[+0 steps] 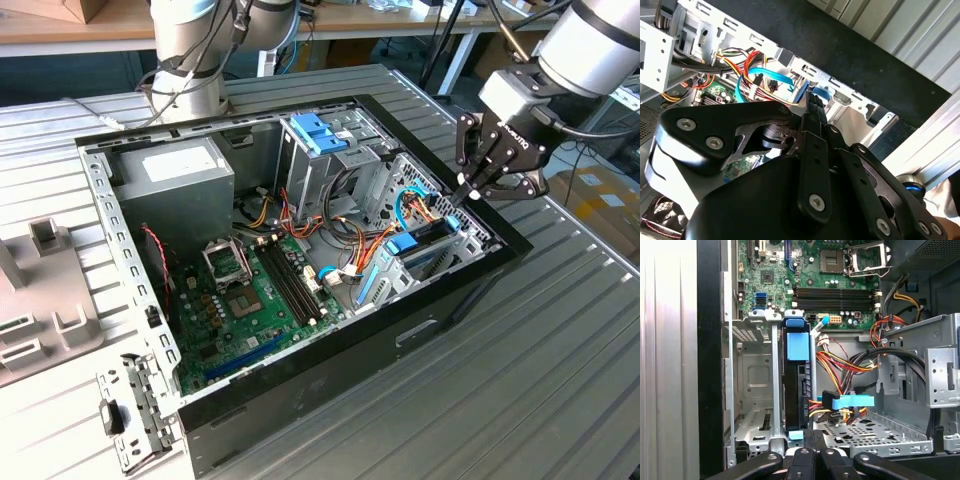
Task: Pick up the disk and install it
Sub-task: 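Insert the first disk wire, then insert the second disk wire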
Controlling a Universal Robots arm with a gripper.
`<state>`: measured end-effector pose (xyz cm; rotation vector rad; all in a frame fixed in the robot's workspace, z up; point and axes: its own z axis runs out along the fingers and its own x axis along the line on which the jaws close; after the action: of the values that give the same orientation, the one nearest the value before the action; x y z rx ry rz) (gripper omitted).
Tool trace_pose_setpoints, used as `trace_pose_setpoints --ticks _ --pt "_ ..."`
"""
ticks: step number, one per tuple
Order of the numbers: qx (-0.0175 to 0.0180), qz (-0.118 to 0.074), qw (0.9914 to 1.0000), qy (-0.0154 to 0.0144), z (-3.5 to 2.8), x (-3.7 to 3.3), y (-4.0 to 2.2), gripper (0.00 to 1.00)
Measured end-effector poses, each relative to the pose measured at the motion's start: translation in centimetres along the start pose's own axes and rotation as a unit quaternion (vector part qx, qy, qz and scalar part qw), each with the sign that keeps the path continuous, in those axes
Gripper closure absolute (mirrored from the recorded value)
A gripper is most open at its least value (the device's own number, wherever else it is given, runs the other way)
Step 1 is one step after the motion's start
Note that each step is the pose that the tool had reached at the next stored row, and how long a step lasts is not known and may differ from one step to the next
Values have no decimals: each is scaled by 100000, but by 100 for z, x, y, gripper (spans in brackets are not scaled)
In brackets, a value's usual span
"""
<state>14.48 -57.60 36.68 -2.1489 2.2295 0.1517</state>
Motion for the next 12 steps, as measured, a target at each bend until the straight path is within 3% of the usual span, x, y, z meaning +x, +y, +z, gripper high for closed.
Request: trace_pose_setpoints --ticks 12 --pt "1 -2 100000 9 -4 -1 0 89"
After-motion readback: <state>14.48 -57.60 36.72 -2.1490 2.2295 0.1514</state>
